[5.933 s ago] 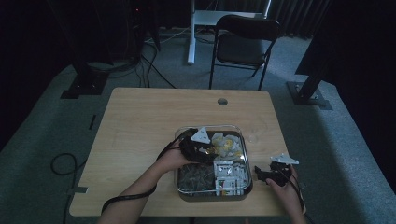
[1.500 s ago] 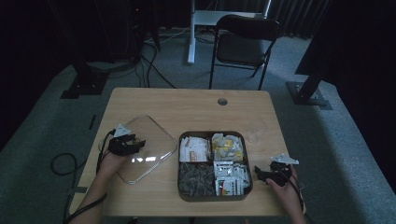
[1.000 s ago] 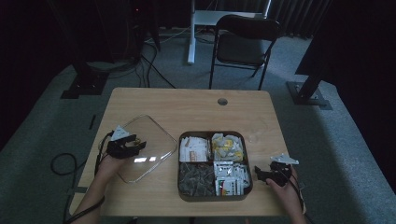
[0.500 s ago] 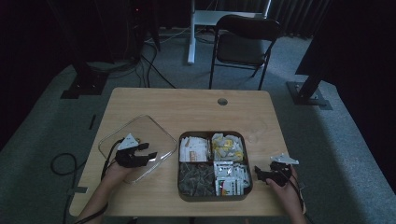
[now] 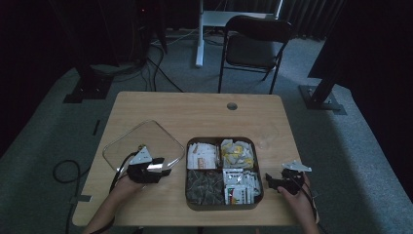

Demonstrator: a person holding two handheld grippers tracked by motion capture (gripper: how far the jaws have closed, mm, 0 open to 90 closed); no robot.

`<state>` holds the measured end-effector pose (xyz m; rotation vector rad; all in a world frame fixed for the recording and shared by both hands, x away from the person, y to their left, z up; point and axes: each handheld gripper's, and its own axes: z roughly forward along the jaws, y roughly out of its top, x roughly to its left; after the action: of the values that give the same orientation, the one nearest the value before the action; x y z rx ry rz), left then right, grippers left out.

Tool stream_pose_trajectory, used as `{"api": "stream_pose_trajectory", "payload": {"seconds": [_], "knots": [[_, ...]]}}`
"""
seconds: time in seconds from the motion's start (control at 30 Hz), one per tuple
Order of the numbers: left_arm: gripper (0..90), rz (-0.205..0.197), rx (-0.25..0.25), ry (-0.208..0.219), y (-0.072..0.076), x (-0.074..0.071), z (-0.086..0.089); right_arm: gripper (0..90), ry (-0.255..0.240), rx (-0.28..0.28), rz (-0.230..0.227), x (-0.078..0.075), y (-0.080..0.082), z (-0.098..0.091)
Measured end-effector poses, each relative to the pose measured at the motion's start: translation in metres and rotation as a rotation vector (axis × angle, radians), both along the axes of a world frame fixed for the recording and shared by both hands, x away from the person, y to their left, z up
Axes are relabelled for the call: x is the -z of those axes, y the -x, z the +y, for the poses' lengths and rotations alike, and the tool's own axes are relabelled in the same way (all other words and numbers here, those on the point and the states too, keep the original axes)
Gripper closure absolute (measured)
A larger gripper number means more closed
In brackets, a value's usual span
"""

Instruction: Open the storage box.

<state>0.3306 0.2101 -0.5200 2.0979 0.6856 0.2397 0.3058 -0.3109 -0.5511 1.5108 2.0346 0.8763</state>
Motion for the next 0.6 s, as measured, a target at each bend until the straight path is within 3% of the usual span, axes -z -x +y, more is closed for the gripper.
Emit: {"api": "stream_pose_trajectory", "payload": {"seconds": [0.07,0.1,0.27,0.33,0.4,0.43,0.6], "knots": [[36.0,-0.005,0.005,-0.014,0.001,0.001,-0.002,10.2,0.0,0.0,0.0,0.0,0.0,0.0],[31.6,-0.006,0.03,-0.023,0.004,0.001,-0.006,10.2,0.0,0.0,0.0,0.0,0.0,0.0],[24.4,0.007,0.069,-0.01,0.009,0.0,-0.012,10.2,0.0,0.0,0.0,0.0,0.0,0.0],[18.0,-0.002,0.089,-0.044,0.015,-0.001,-0.02,10.3,0.0,0.0,0.0,0.0,0.0,0.0],[17.9,-0.013,0.093,-0.059,0.017,-0.001,-0.023,10.2,0.0,0.0,0.0,0.0,0.0,0.0],[14.6,-0.009,0.119,-0.065,0.021,0.0,-0.027,10.2,0.0,0.0,0.0,0.0,0.0,0.0],[9.2,-0.009,0.137,-0.07,0.026,0.001,-0.033,10.2,0.0,0.0,0.0,0.0,0.0,0.0]]}}
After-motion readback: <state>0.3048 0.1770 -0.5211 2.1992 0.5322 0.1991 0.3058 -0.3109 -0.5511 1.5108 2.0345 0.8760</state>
